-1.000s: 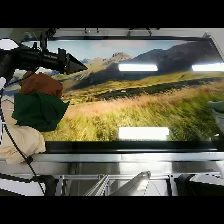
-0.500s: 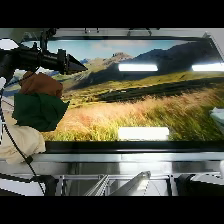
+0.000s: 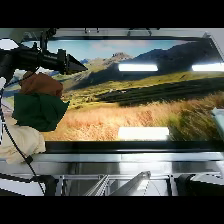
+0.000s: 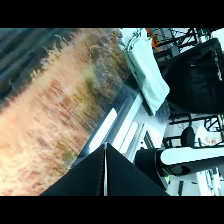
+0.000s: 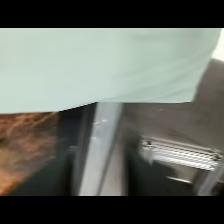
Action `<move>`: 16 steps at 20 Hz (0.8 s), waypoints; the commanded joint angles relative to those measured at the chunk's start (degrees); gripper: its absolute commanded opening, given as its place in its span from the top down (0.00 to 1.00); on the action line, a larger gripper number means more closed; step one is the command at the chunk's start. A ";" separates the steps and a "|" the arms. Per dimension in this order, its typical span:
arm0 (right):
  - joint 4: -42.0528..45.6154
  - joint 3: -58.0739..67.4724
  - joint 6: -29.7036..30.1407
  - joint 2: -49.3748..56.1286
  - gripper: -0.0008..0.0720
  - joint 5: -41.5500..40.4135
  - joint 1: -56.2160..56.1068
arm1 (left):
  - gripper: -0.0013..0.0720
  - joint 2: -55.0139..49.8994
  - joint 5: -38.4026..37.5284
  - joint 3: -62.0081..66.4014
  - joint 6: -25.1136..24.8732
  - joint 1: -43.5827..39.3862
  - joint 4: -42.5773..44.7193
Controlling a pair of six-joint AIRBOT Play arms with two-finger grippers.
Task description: Fold the shirts.
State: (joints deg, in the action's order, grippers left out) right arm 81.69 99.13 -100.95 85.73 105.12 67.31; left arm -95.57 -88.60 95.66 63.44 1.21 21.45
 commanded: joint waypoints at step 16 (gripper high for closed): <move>-28.48 -57.27 15.72 -25.09 0.97 -40.04 -74.60 | 0.95 42.99 18.58 -61.37 2.75 -11.30 8.35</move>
State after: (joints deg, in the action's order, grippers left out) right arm 53.71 52.25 -86.76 64.27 74.43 2.11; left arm -59.53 -75.09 45.82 65.67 -7.55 29.34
